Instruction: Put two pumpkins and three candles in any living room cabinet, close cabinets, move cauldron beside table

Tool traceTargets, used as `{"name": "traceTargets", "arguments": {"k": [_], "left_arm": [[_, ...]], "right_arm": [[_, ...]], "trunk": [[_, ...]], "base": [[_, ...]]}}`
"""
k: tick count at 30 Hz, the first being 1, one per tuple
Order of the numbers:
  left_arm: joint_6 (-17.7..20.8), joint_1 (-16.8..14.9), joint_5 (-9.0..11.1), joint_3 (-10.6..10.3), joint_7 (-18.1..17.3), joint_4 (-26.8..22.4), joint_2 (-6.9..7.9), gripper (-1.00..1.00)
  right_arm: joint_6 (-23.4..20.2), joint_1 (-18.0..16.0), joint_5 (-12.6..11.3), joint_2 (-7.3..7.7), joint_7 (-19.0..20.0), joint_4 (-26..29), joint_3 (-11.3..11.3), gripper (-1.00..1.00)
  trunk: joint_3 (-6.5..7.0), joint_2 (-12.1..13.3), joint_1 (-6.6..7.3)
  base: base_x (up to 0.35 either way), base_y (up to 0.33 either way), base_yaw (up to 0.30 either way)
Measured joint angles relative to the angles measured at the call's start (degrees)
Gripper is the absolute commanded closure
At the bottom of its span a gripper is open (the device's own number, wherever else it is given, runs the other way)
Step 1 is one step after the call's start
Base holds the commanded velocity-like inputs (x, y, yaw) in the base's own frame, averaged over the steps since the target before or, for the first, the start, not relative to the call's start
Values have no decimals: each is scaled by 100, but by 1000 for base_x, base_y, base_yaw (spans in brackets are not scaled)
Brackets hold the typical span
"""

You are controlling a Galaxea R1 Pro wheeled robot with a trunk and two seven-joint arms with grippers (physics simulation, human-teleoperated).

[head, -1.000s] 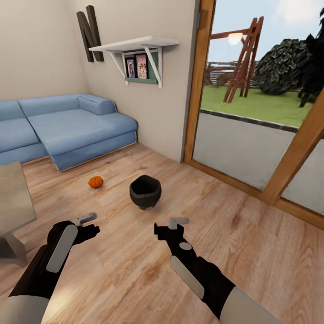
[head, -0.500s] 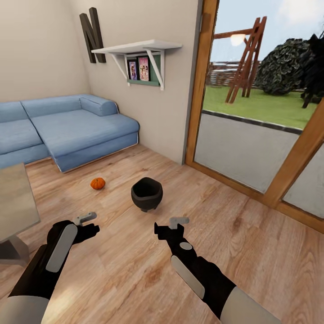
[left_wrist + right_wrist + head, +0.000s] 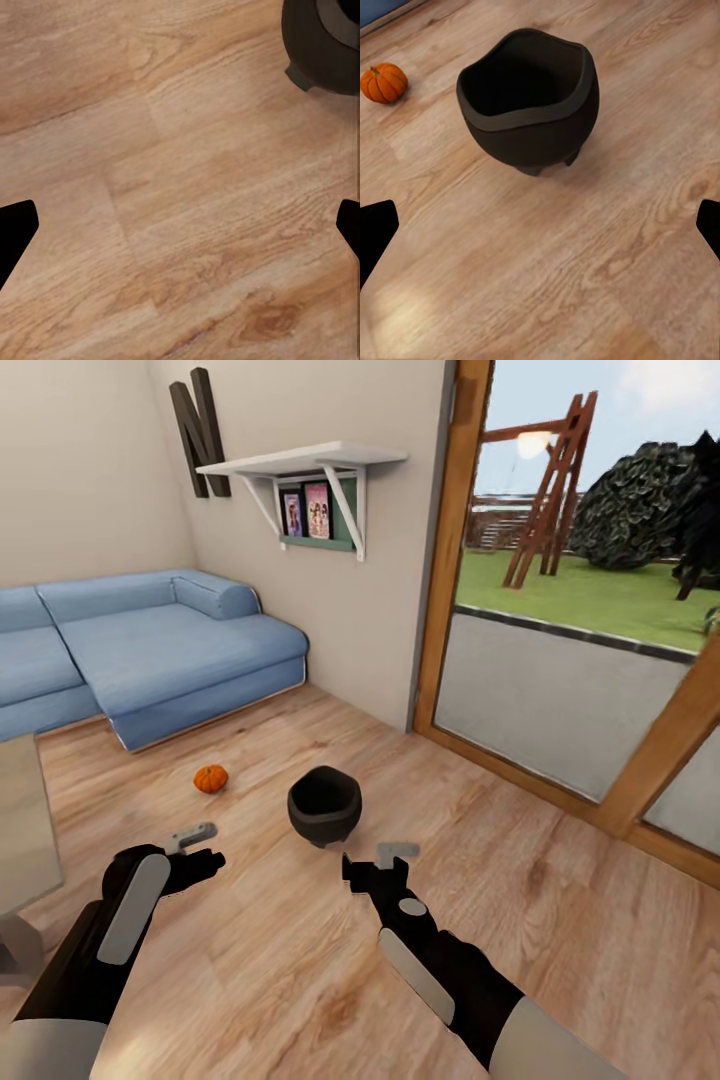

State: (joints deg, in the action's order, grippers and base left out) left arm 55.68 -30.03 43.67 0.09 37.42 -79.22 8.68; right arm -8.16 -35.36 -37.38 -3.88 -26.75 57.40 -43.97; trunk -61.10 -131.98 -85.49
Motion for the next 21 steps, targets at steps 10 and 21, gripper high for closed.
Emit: {"name": "traceTargets", "arguments": {"k": [10,21], "left_arm": [[0,0,2,-1,0,0,0,-100],[0,0,2,-9,0,0,-4,-100]], "right_arm": [[14,0,-36,-9,4,-20,11,-100],[-114,0,-122,-18,-439,-33,84,-100]], "trunk": [[0,0,0],[0,0,0]], "base": [[340,0,0],[340,0,0]]}}
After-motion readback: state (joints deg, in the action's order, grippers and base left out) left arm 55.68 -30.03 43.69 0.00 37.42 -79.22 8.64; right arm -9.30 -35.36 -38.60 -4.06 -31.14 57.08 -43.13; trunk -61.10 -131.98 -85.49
